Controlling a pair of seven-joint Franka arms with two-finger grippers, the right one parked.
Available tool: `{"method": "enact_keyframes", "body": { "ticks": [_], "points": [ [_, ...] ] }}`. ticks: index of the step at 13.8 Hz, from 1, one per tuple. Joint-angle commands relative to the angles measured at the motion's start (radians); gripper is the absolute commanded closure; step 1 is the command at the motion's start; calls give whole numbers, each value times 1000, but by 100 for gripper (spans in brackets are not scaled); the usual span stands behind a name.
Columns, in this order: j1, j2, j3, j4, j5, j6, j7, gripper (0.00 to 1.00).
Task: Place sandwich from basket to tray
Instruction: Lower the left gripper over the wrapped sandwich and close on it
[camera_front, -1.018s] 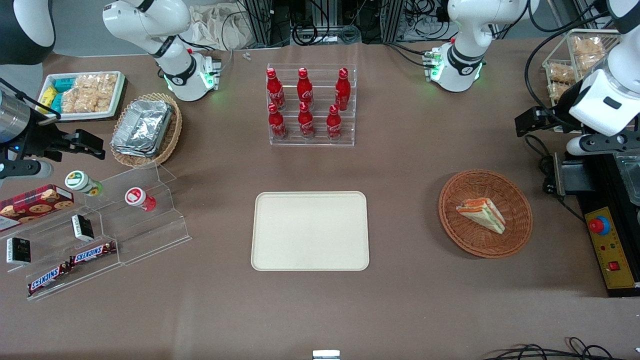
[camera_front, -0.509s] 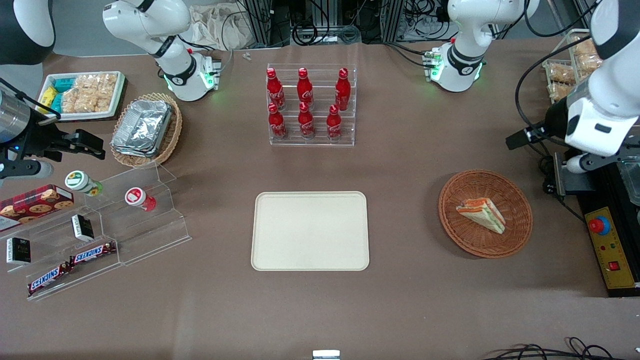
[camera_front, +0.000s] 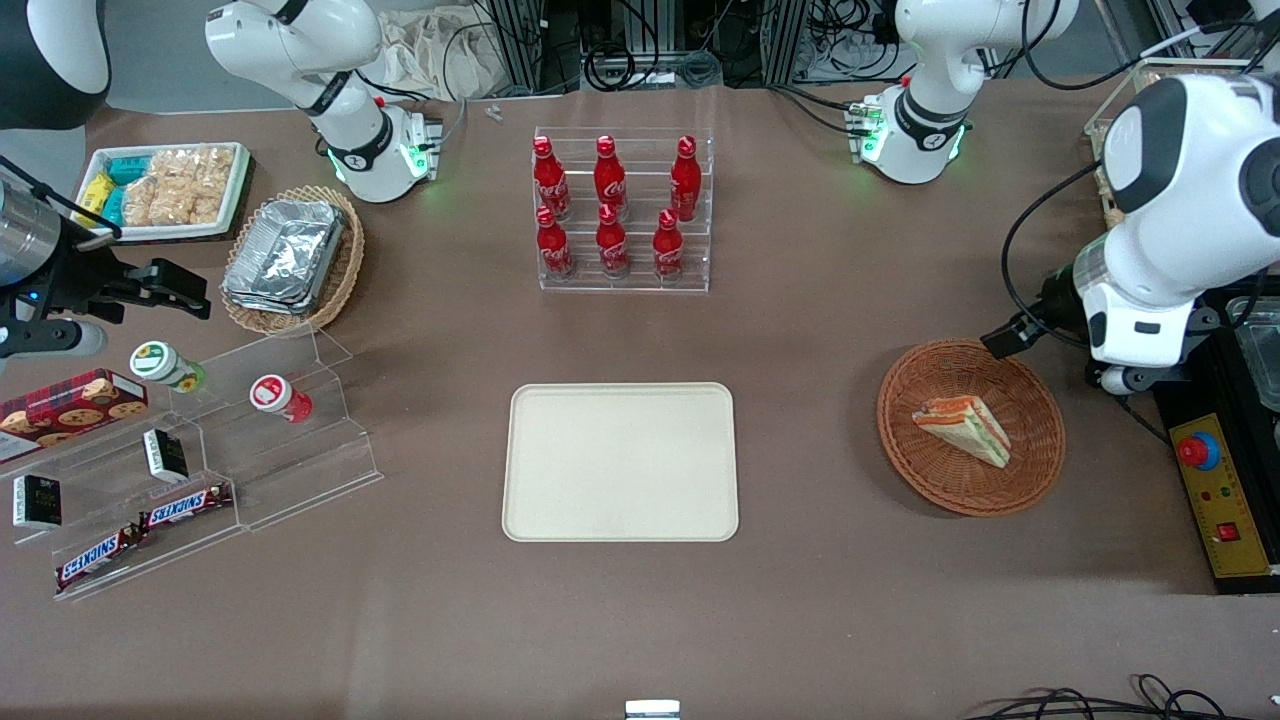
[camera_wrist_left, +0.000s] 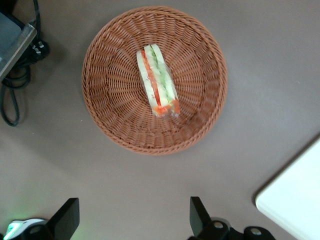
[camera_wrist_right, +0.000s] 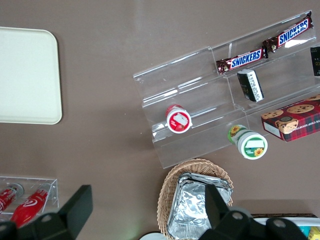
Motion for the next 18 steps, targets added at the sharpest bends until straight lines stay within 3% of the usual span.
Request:
{"method": "enact_keyframes", "body": {
  "ticks": [1,4,10,16,18],
  "points": [
    [-13,-14,24,-124,3,155,-64,1],
    [-13,24,52,-228,3,350,-107,1],
    [-16,217,61,-228,3,584,-220,1],
    [-16,317,67,-225,3,694,-239,1],
    [-16,334,67,-219,1,700,-242,6]
  ]
}}
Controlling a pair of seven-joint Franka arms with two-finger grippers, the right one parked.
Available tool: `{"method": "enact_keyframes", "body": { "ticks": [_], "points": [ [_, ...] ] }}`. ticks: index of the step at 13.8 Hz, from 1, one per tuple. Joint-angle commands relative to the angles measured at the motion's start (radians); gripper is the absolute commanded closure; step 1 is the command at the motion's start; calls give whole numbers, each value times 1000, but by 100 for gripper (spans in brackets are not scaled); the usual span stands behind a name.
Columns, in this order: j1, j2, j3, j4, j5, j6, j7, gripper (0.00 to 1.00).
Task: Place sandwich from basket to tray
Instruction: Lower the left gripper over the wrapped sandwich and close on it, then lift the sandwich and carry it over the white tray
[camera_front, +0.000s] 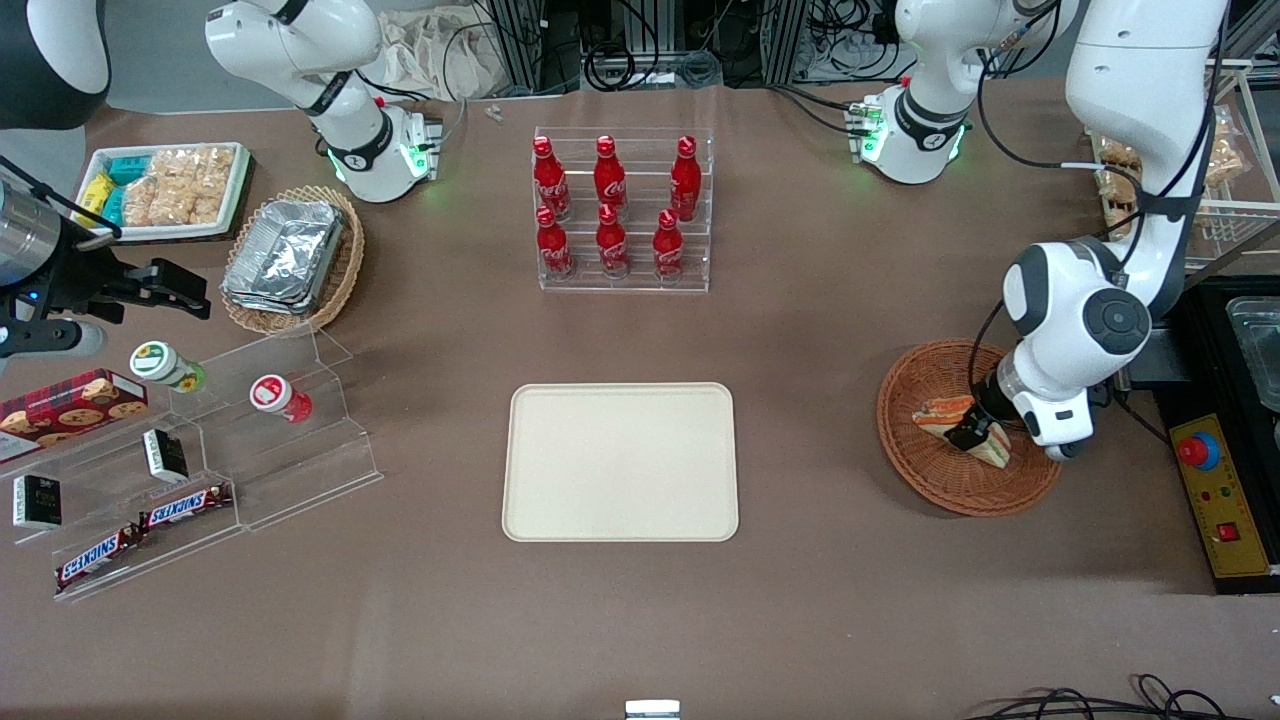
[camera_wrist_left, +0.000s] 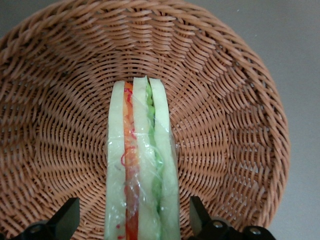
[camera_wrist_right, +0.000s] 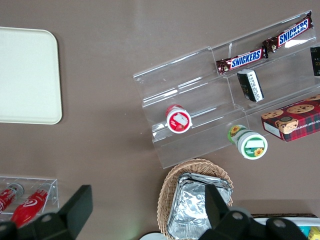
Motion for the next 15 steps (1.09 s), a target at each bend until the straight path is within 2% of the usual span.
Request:
{"method": "enact_keyframes", "body": {
  "ticks": [1,2,5,6,7,9,11,15],
  "points": [
    [-13,20,12,12,1,23,-23,12],
    [-13,23,11,11,3,34,-23,22],
    [-10,24,12,12,3,35,-20,70],
    [-10,17,11,12,5,34,-19,81],
    [-10,1,12,12,6,32,-19,87],
    [-12,-61,9,9,21,-10,-17,90],
    [-15,-115,-17,44,50,-145,-15,91],
    [-13,-149,-153,219,61,-426,3,92]
  ]
}}
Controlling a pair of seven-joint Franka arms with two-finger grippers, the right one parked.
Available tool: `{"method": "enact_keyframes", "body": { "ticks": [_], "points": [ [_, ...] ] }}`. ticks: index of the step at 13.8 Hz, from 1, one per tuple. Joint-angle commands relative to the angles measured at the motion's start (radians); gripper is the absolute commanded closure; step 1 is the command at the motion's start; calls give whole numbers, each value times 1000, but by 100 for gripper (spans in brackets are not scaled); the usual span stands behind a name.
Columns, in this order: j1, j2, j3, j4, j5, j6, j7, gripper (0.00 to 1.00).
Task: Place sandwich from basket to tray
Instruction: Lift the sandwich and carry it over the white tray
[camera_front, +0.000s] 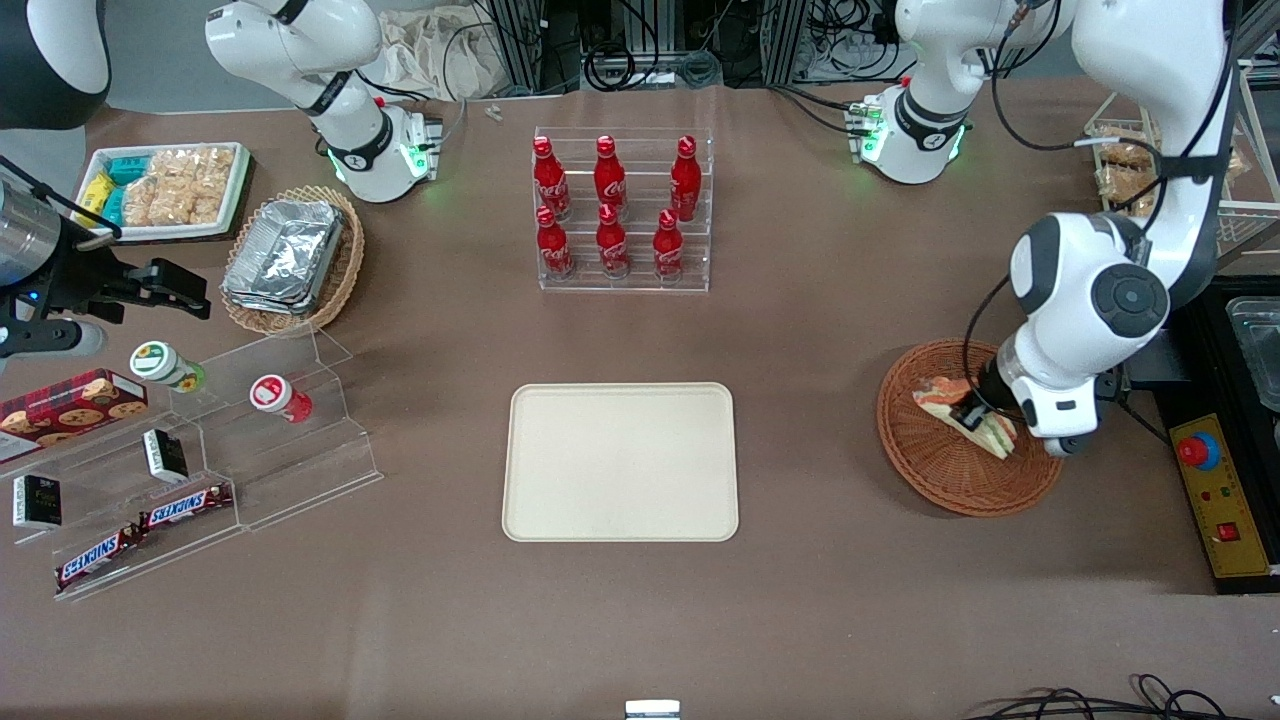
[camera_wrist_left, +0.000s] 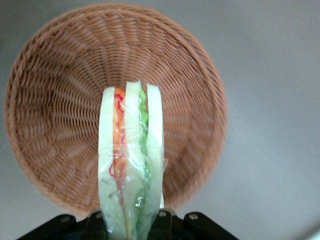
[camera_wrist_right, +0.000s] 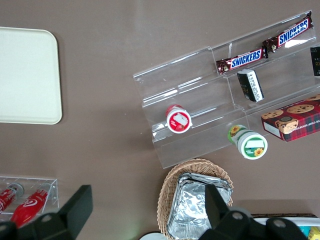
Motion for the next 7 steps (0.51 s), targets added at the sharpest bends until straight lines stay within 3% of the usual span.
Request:
{"method": "enact_keyframes", "body": {
  "ticks": [1,7],
  "points": [
    [-6,-2,-87,138,15,-163,15,94],
    [-6,29,-286,233,9,-231,188,100]
  ]
}}
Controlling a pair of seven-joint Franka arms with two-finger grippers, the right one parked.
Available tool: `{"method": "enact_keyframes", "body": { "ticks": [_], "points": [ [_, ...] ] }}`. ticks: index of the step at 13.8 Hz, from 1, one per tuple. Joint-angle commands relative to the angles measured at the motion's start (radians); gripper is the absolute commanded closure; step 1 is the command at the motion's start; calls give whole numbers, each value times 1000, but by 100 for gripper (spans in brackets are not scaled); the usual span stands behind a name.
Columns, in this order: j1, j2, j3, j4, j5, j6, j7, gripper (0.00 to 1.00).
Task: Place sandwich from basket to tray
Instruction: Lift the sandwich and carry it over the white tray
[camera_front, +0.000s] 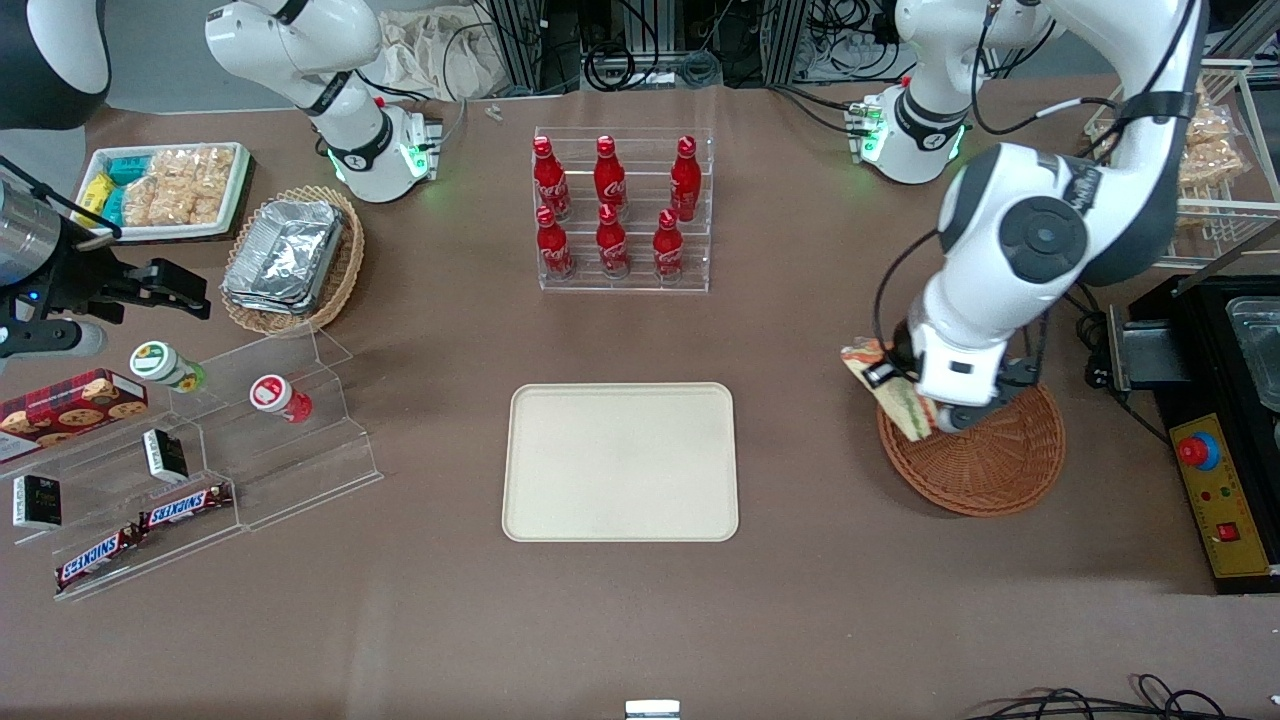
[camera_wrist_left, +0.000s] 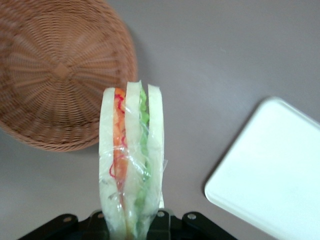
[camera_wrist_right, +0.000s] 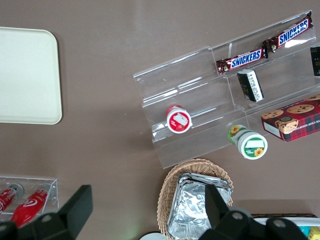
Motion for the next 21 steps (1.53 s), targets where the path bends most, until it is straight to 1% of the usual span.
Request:
{"method": "enact_keyframes", "body": {
  "ticks": [1,3,5,6,7,8,9,10,13,15,16,18,19,20,21],
  "points": [
    [3,69,-72,57,9,-12,134,100],
    [3,134,-113,99,9,4,200,100],
    [3,194,-153,108,17,83,222,100],
    [1,226,-173,106,38,137,222,100],
    [1,267,-196,106,75,184,220,100],
    [-11,304,-213,108,135,238,208,100],
    [-50,341,-212,110,193,302,190,100],
    [-66,378,-208,119,225,345,158,100],
    [-101,500,-208,192,353,378,78,100],
    [-103,565,-208,221,442,387,36,100],
    [-104,590,-208,228,474,398,21,100],
    [-111,614,-208,231,508,424,4,100],
    [-111,619,-207,231,520,424,-2,88],
    [-111,619,-208,231,531,424,-5,56],
    [-111,620,-208,231,534,424,-5,47]
  ]
}}
